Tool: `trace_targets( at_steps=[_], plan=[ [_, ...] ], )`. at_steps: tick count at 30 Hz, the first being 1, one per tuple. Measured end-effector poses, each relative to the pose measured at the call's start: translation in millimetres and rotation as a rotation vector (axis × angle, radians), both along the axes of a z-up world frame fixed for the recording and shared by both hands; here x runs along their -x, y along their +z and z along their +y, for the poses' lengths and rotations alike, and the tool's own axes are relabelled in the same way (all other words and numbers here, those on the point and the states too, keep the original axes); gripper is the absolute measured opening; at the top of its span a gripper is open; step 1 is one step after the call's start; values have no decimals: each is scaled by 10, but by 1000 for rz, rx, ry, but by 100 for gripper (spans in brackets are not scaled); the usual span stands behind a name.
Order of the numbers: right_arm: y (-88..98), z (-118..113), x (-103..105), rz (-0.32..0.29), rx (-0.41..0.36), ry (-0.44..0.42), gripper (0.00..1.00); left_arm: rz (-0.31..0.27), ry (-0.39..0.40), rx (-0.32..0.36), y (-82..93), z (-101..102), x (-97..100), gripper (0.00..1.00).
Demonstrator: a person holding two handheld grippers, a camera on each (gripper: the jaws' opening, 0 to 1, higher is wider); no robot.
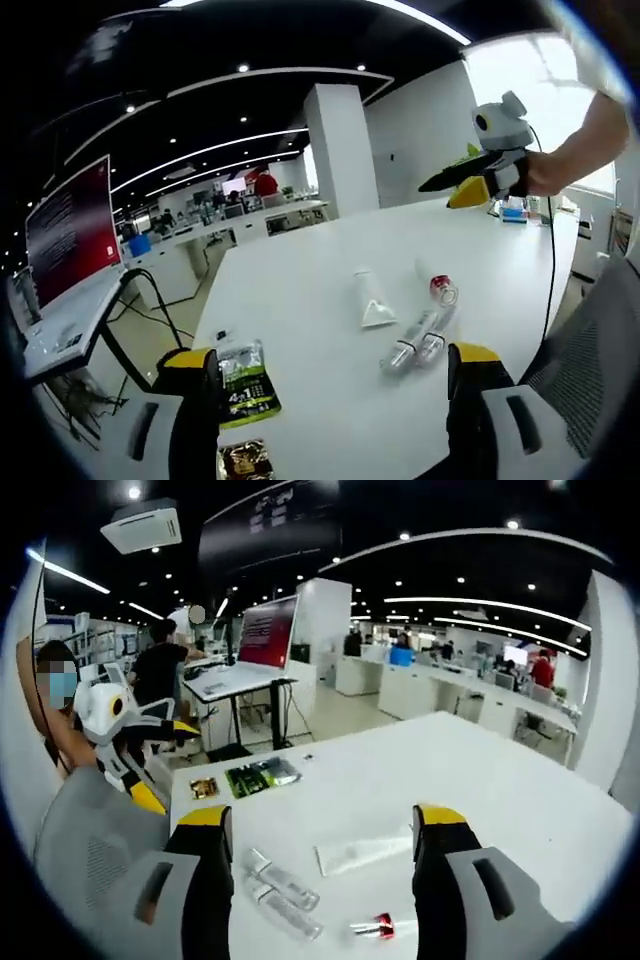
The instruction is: Arrange the skincare products in the storage area until every visible bottle or jar stands upright without overlapping.
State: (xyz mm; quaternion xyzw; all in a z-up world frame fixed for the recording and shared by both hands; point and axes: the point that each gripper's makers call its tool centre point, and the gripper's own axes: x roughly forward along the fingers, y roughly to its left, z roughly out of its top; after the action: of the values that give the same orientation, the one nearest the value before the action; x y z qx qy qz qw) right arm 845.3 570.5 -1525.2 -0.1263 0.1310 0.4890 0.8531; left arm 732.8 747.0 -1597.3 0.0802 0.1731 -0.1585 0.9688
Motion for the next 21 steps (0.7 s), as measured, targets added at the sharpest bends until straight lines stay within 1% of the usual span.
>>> trace_targets(
  at_steps=[1, 3, 5, 7, 12, 15, 16, 18, 21],
  plan=[
    [-2, -3, -12, -2, 5, 2, 70, 1, 0, -1, -2, 0, 0, 98],
    [-53, -35, -120, -14, 69, 14, 71, 14, -1, -18, -39, 1, 6, 98],
    [-95, -47, -200, -15, 102, 23, 72, 22, -2, -26, -57, 3, 9, 98],
    [-122, -56, -252, -20, 123, 38, 72, 25, -3, -25, -60, -1, 12, 98],
    [-165, -61, -407, -10, 177, 65, 73, 30, -5, -24, -73, -5, 14, 98],
    [-235, -72, -496, -29, 256, 113, 72, 38, -9, -31, -98, -5, 18, 98],
    [-260, -72, -512, -29, 274, 125, 70, 41, -11, -31, -105, -7, 19, 98],
    [-298, -67, -553, -26, 296, 143, 70, 46, -12, -38, -120, -2, 17, 98],
    [-349, -54, -602, -4, 308, 161, 69, 59, -10, -51, -153, 5, 20, 98]
  ],
)
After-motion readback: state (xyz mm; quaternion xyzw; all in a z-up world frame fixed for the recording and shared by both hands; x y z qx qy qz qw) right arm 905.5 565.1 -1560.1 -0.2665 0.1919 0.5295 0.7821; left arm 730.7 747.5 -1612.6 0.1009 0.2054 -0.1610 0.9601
